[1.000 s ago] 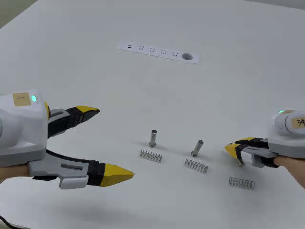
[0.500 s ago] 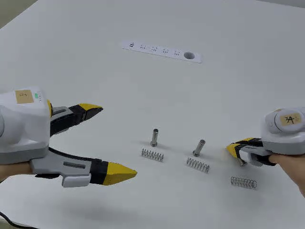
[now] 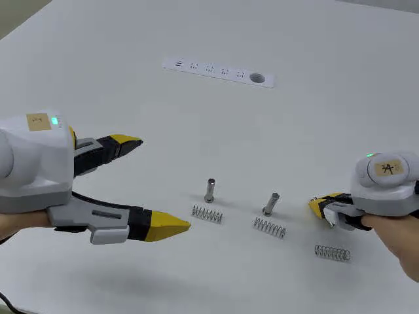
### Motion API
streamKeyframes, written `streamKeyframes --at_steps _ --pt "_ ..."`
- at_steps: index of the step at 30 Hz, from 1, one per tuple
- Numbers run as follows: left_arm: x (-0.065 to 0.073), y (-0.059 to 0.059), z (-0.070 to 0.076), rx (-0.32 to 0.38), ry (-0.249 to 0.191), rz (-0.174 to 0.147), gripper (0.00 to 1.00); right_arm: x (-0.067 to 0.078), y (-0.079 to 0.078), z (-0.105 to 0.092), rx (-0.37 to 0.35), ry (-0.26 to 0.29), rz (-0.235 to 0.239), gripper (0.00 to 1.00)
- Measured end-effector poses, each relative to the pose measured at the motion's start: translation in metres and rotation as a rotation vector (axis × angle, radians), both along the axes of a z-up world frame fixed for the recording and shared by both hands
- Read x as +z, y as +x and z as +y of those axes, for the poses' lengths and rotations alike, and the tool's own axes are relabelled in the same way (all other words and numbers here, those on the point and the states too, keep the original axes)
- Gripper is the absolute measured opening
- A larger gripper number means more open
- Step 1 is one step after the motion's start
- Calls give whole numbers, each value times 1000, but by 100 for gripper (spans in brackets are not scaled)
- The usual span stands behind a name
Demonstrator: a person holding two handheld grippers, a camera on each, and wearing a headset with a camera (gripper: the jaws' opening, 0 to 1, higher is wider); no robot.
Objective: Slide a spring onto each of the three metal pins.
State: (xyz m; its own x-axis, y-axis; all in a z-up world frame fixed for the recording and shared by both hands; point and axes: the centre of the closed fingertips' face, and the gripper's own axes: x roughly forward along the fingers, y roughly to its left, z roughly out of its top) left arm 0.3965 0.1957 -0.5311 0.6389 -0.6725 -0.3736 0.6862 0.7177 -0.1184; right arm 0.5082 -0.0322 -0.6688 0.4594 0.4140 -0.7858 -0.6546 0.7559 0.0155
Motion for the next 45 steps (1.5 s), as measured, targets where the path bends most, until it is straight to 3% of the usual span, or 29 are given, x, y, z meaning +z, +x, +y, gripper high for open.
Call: streamKeyframes --at_steps 4,10,19,27,45 --pt "1 0 -3 -9 8 -1 99 3 -5 4 -19 24 38 8" --pt "0 -4 -8 -21 14 4 98 4 -6 4 -46 64 45 8" --pt "1 -6 -6 -10 21 6 97 13 -14 10 -39 99 -4 8" --pt "3 -7 -6 -8 31 -1 97 21 -10 6 -47 138 -50 8" --pt "7 -12 -11 -20 42 -7 98 41 -17 2 -38 185 -112 8"
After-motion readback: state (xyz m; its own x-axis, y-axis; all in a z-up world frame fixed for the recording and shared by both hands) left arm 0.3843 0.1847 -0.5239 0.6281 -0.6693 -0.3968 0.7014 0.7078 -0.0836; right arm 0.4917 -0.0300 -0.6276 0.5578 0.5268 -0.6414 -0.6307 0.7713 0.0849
